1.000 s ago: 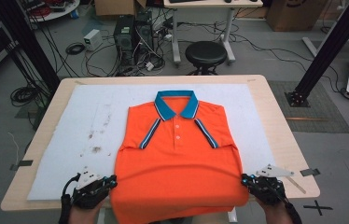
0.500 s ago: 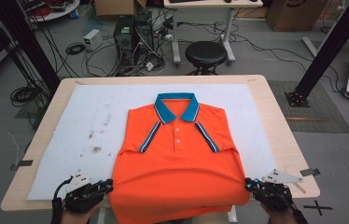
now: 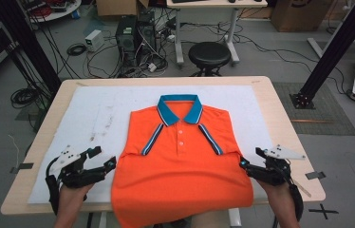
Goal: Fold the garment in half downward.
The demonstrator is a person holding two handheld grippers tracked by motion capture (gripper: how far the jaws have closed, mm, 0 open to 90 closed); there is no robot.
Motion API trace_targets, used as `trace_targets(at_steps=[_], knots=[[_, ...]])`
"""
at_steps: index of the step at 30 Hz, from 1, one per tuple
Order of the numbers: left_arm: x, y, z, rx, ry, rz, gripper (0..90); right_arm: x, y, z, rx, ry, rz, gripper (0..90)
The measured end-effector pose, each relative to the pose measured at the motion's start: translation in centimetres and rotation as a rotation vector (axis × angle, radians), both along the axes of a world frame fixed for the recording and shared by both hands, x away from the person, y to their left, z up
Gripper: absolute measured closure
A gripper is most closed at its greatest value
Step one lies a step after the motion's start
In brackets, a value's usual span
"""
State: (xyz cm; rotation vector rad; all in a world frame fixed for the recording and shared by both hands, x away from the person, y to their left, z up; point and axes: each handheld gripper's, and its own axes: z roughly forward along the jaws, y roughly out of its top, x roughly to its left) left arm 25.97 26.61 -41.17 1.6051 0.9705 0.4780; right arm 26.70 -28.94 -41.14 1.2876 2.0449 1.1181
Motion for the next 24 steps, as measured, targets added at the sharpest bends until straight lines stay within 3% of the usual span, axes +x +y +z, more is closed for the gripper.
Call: trace_targets(at_steps=[4, 9, 12, 19, 21, 24], knots=[[2.0, -0.5, 0.9, 0.033, -0.045, -0.038, 21.9, 1.8, 0.5, 0.8, -0.008, -0.005, 0.003, 21.7], [5.2, -0.5, 1.8, 0.045, -0.040, -0.023, 21.9, 5.0, 0.7, 1.0, -0.029, 0.014, 0.027, 21.6], [7.4, -0.4, 2.2, 0.031, -0.028, -0.017, 21.9, 7.3, 1.2, 0.8, -0.026, 0.044, 0.045, 21.6], [12.3, -0.2, 2.1, 0.070, 0.022, -0.043, 26.6, 12.2, 2.2, 0.2, -0.023, 0.122, 0.060, 22.2], [13.6, -0.2, 2.0, 0.064, 0.028, -0.037, 26.6, 13.4, 2.4, 0.1, -0.020, 0.136, 0.071, 24.8], [15.6, -0.4, 1.6, 0.072, 0.072, -0.033, 26.8, 14.9, 2.9, 0.2, -0.030, 0.151, 0.064, 25.6]])
